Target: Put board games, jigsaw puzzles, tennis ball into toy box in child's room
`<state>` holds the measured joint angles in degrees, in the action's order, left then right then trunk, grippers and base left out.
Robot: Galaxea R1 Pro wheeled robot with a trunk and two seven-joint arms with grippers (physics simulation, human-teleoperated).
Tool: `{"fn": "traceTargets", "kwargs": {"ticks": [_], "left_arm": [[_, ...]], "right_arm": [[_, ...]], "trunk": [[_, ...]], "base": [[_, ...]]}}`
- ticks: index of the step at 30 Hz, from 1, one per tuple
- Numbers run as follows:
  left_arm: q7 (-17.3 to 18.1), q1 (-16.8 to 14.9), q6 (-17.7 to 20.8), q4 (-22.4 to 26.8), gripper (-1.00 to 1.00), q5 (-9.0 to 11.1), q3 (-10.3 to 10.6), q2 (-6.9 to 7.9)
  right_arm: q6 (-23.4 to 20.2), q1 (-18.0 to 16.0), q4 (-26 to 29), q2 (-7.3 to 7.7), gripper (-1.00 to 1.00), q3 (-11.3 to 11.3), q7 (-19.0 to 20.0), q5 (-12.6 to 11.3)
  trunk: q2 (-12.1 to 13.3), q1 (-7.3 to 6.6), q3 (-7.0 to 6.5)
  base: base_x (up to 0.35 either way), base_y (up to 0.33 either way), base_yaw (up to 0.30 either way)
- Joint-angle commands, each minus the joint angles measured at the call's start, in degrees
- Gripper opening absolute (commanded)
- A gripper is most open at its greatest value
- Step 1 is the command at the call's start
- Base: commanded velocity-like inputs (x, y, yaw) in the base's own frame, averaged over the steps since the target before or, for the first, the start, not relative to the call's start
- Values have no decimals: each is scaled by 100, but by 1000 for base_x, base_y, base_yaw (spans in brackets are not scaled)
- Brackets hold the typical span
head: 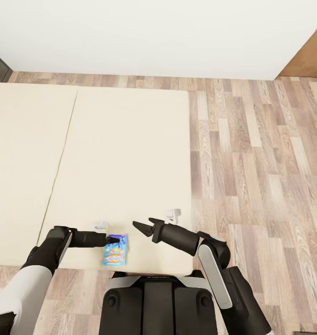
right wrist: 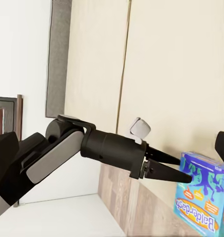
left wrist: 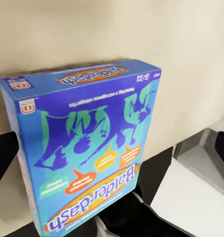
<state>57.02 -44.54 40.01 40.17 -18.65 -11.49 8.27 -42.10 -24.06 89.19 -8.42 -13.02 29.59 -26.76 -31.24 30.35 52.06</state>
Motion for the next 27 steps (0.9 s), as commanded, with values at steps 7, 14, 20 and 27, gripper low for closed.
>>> {"fn": "traceTargets", "kwargs": {"ticks": [7,14,20,27], "left_arm": [[-22,-2,41,9,100,-60,-36,-7],[-32,-2,42,9,100,-60,-37,-3],[-33,-2,42,9,100,-60,-38,-2],[-33,-2,38,9,100,-58,-38,-1]], "right_arm": [[-35,-3,2,-2,100,10,3,-20],[-35,-3,2,-2,100,10,3,-16],[-35,-3,2,-2,100,10,3,-14],[-35,-3,2,-2,100,10,3,-14]], "trunk": [[-7,2,5],[-7,2,5],[-7,2,5],[-7,2,5]], "base": [[1,-131,0],[0,-14,0],[0,-2,0],[-12,-7,0]]}}
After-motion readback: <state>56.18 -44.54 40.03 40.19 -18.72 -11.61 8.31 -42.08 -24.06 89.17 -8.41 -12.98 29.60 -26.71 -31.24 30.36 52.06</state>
